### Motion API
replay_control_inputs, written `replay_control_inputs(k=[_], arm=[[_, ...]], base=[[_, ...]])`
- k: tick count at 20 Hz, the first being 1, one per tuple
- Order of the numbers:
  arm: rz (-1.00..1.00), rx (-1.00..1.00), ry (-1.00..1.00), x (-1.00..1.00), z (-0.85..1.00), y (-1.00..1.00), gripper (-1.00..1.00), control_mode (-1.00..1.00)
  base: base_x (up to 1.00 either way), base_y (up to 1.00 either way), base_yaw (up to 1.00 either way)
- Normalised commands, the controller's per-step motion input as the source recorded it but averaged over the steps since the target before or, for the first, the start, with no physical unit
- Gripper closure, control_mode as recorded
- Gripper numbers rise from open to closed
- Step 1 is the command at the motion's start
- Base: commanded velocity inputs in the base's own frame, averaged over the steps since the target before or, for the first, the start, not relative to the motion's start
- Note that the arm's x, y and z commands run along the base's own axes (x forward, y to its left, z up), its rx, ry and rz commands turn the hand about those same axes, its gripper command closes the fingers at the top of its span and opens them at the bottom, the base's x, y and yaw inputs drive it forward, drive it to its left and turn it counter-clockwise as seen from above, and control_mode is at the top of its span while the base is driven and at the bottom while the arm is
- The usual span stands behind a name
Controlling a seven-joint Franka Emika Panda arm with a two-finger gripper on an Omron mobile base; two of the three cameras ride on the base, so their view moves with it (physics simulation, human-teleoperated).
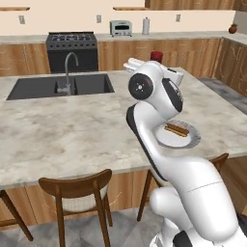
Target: Move the hot dog bun to the plate on the dining table and place the condiment next to that plate. Then navigate to the fridge and take the sausage and place it on the plate as well.
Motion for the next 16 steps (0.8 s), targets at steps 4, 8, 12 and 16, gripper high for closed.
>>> replay_control_inputs(k=[4,8,12,16], arm=[[0.12,0.0,0.0,0.37,-0.09,-0.21,1.0,-1.0],[0.58,0.0,0.02,0.72,-0.37,-0.53,1.0,-1.0],[0.66,0.0,0.03,0.76,-0.4,-0.38,1.0,-1.0],[0.62,-0.02,0.08,0.63,-0.34,-0.17,1.0,-1.0]], base=[[0.05,-0.01,0.0],[0.0,0.0,0.0],[0.0,0.0,0.0],[0.0,0.0,0.0]])
